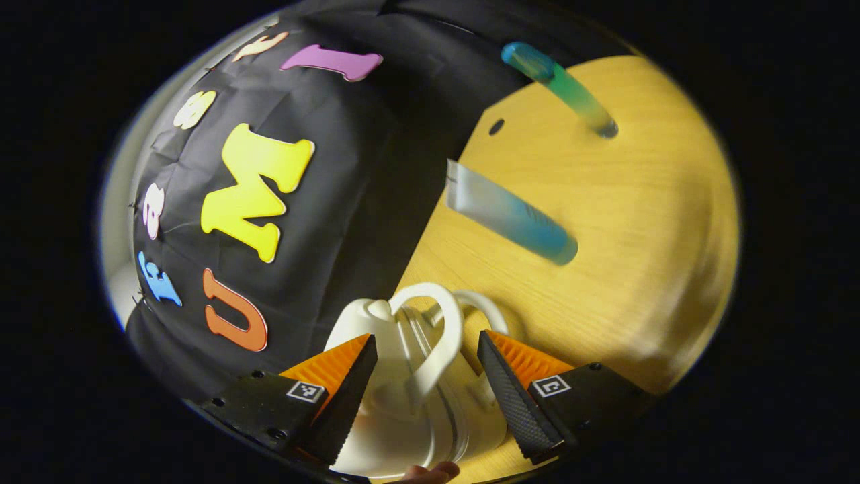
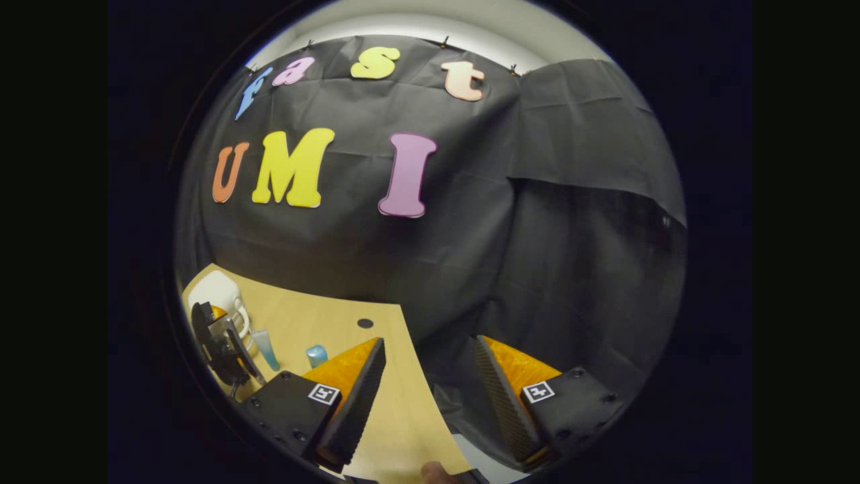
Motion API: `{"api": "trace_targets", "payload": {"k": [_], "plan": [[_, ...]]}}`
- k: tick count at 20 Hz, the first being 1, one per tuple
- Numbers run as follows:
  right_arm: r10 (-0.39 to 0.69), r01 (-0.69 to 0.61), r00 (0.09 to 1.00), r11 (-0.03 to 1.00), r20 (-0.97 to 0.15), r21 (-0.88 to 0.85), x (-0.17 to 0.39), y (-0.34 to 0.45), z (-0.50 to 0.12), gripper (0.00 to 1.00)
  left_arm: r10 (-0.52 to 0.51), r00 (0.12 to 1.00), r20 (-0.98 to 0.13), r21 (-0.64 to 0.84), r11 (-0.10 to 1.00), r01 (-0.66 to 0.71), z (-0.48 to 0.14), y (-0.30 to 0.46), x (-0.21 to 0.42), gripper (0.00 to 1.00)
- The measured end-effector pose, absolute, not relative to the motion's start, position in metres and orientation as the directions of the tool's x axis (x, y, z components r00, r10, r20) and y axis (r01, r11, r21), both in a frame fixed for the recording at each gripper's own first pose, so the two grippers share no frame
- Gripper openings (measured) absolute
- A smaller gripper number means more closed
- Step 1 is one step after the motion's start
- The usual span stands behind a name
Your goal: First open the suitcase, pack the skin care products into it, and then close the suitcase.
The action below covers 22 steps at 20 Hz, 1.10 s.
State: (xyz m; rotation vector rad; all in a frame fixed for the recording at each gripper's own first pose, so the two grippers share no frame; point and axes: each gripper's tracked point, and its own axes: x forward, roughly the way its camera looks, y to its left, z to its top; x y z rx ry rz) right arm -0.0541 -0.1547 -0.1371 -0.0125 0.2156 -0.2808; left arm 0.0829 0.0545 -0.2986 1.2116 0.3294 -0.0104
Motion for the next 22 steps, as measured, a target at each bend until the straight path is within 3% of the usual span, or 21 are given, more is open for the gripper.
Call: {"api": "trace_targets", "payload": {"k": [3, 6, 7, 10, 13, 19, 22], "plan": [[-0.28, 0.281, 0.934, 0.959, -0.22, -0.029, -0.057, -0.158, -0.139, 0.8, 0.163, 0.959, -0.233, 0.942, 0.282, 0.181, -0.29, 0.05, 0.098, 0.64], [-0.279, 0.28, 0.932, 0.96, -0.231, -0.033, -0.059, -0.158, -0.142, 0.8, 0.177, 0.94, -0.291, 0.931, 0.279, 0.236, -0.302, 0.05, 0.096, 0.45], [-0.28, 0.279, 0.931, 0.96, -0.233, -0.039, -0.059, -0.157, -0.141, 0.8, 0.192, 0.936, -0.296, 0.931, 0.279, 0.237, -0.302, 0.051, 0.093, 0.27], [-0.264, 0.262, 0.937, 0.964, -0.23, -0.039, -0.059, -0.149, -0.137, 0.8, 0.185, 0.927, -0.326, 0.917, 0.299, 0.263, -0.296, 0.043, 0.092, 0.16], [-0.245, 0.238, 0.944, 0.97, -0.222, -0.056, -0.056, -0.137, -0.132, 0.8, 0.162, 0.902, -0.401, 0.856, 0.416, 0.306, -0.292, 0.045, 0.09, 0.08], [-0.217, 0.217, 0.95, 0.976, -0.222, -0.024, -0.04, -0.103, -0.112, 0.8, 0.105, 0.901, -0.421, 0.736, 0.62, 0.272, -0.227, 0.062, 0.089, 0.0], [-0.213, 0.215, 0.953, 0.976, -0.215, -0.012, -0.026, -0.084, -0.103, 0.8, 0.073, 0.915, -0.397, 0.686, 0.686, 0.242, -0.184, 0.082, 0.08, 0.03]]}}
